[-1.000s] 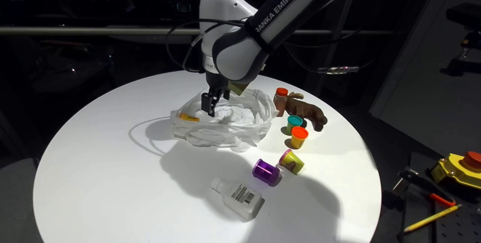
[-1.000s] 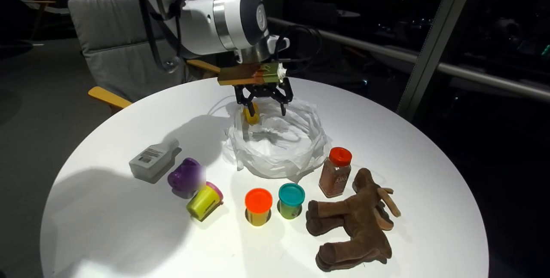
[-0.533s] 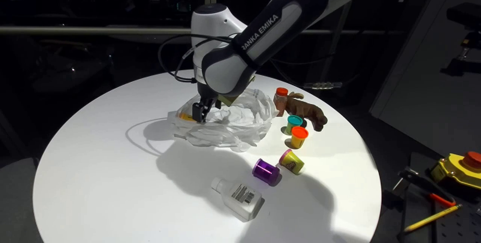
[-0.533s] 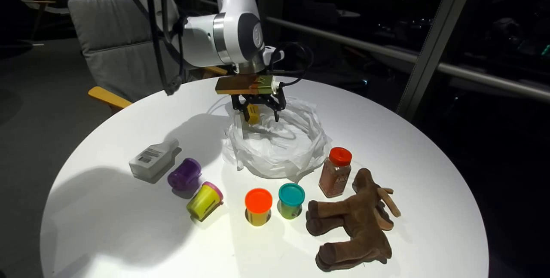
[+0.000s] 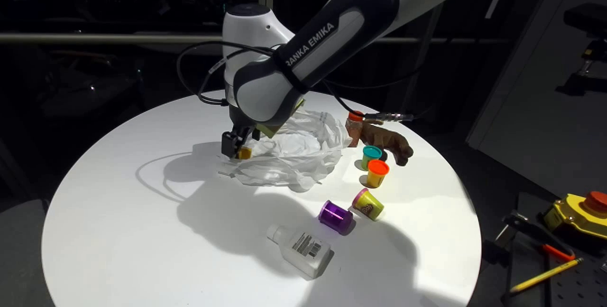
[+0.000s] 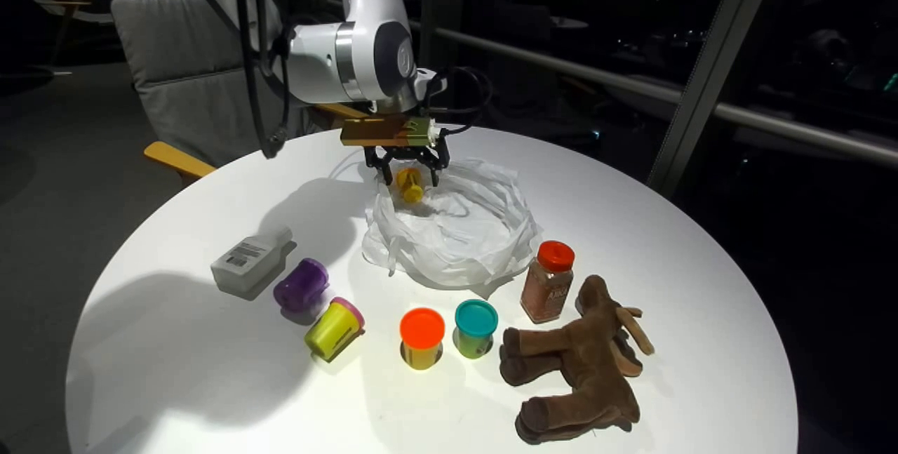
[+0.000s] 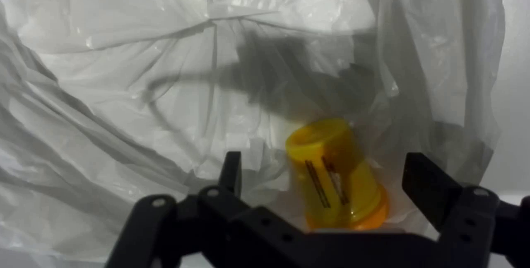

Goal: Pick up all the objects from the plastic bag and put them on the table.

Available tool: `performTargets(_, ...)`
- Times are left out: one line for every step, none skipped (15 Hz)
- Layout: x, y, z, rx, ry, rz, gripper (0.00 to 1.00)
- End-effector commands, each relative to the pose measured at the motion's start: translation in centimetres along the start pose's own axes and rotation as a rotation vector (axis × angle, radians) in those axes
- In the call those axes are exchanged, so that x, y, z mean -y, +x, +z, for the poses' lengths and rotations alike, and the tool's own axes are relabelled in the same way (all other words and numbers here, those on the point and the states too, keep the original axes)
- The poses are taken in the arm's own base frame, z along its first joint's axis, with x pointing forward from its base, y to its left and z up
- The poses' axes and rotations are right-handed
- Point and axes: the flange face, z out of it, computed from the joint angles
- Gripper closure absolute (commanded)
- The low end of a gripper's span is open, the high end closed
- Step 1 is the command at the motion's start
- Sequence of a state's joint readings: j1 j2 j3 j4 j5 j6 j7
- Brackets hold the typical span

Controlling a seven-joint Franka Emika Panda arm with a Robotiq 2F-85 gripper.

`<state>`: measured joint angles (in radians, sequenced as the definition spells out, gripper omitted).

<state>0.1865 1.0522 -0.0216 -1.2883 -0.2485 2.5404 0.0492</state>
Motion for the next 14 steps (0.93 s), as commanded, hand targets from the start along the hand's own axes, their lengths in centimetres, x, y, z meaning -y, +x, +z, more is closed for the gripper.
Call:
performTargets(-0.3,1.3,0.9,-0.011,-0.011,-0.036,0.00)
performTargets(-0.4,1.3,1.3,-0.009,-0.012,-0.043,0.00)
performTargets(-0.4,1.3,1.6,-0.009,-0.013,-0.049,0.00)
performTargets(-0.4,1.5,1.8,-0.010,-0.016,-0.055,0.00)
performTargets(-0.5,1.6,2.0,-0.012,-0.020,-0.057,0.00)
performTargets(-0.6,1.8,2.0,-0.016,-0.023,-0.059,0.00)
performTargets(-0.6,1.9,2.1,-0.018,-0.026,-0.061,0.00)
performTargets(-0.7,2.2,1.9,-0.024,-0.030,-0.062,0.03)
performTargets(-0.9,2.3,1.8,-0.028,-0.031,-0.063,0.11)
performTargets(-1.0,2.5,1.6,-0.033,-0.036,-0.063,0.20)
performTargets(-1.1,2.6,1.4,-0.035,-0.037,-0.065,0.30)
performTargets(-1.2,2.7,1.3,-0.035,-0.037,-0.072,0.39)
performTargets(-1.2,2.7,1.3,-0.031,-0.037,-0.079,0.47)
performTargets(-1.2,2.6,1.3,-0.025,-0.030,-0.086,0.56)
